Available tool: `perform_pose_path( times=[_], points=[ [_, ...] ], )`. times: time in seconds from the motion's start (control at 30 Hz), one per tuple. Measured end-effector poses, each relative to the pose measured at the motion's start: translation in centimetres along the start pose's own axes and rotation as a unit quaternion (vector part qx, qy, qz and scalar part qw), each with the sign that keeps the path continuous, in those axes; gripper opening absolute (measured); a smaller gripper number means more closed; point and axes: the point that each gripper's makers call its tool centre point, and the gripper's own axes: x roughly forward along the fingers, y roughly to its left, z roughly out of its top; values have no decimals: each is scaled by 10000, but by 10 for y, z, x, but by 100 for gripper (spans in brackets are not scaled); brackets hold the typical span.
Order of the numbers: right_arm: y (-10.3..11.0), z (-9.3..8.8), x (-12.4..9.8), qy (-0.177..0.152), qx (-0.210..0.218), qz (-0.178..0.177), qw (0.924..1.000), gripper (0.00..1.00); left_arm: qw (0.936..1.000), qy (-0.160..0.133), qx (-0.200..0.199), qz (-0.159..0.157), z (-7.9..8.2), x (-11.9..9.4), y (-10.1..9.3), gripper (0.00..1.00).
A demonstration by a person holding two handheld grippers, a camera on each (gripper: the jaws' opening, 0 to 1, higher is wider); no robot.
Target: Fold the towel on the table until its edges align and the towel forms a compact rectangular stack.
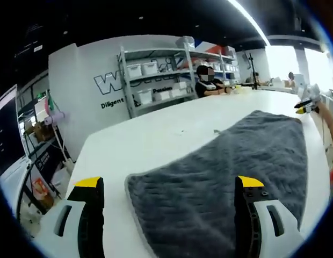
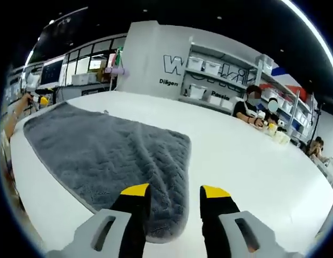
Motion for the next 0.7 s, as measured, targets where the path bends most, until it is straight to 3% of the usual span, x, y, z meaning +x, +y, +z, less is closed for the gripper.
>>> perform_pose_path(
  times=[0.13, 0.37, 0.57, 0.7],
  points=[
    [-2, 1, 0, -119, -78, -18, 9999, 41, 9998, -48, -21, -180, 1, -9, -17, 99],
    [0, 9, 1, -428, 79, 127, 9990, 68, 9996, -50, -30, -271, -9, -36, -38, 99],
    [2, 5, 1, -354, 53, 239, 9991, 82, 9988, -40, -260, -423, -22, -61, -55, 99],
    [1, -2, 1, -271, 69, 349, 9990, 88, 9989, 142, -179, -410, -37, -84, -70, 99]
  ],
)
